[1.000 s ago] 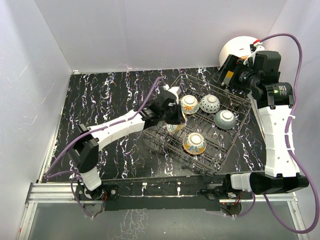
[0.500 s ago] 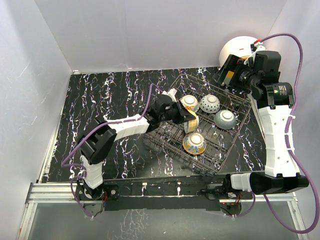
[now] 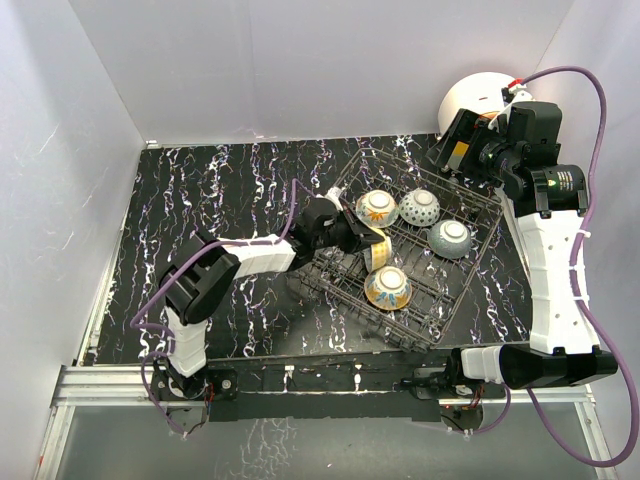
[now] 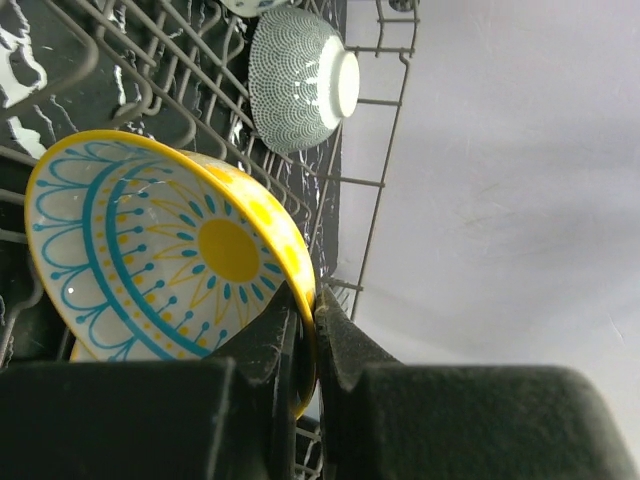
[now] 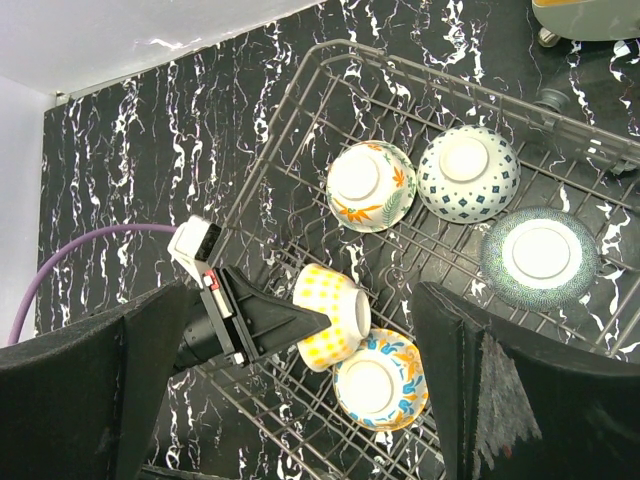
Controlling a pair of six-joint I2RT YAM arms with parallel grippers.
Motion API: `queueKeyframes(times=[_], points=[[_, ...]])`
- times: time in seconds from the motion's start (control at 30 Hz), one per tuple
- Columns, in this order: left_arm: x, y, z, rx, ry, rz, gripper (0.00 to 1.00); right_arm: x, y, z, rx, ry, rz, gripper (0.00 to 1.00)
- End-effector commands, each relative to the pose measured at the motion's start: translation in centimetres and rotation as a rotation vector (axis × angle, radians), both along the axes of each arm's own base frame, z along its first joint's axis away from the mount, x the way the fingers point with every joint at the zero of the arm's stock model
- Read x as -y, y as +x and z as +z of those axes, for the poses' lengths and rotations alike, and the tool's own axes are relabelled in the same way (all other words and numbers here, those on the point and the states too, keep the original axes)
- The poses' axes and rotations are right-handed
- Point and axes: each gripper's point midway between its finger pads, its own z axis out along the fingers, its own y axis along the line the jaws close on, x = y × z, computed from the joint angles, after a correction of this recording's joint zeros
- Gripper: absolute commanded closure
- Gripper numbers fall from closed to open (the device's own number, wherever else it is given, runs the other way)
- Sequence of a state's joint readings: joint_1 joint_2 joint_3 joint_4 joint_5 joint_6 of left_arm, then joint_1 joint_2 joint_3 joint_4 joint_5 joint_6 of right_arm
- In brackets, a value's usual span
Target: Load the bowls into the dish rack
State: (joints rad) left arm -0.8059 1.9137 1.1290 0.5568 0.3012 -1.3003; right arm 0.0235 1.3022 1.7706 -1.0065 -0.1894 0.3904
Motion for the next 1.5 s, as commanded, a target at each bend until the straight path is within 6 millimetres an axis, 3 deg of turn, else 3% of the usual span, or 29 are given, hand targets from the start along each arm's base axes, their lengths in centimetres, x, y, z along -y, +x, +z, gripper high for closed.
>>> queueKeyframes(times=[0.0,0.23,0.63,1.1,1.47], points=[[-0.8,0.6,1.5,0.03,-0.008,0.028,1.0,0.2,0.4,1.7,0.068,-0.013,0.002,0.01],[-3.1,0.3,-0.9,-0.046,0.021,0.074,0.97,0.1,0.5,1.3,0.057,-0.009,0.008,0.01],[-7.1,-0.5,-3.5,-0.097,0.068,0.149,0.72,-0.2,0.4,0.7,0.039,0.0,0.019,0.01],[-11.9,-0.2,-4.2,-0.046,0.264,0.188,0.6,-0.5,0.4,0.3,0.029,0.014,0.031,0.01],[-14.4,0.6,-4.8,-0.033,0.442,0.165,0.53,-0.5,0.3,0.6,0.038,0.014,0.031,0.01]])
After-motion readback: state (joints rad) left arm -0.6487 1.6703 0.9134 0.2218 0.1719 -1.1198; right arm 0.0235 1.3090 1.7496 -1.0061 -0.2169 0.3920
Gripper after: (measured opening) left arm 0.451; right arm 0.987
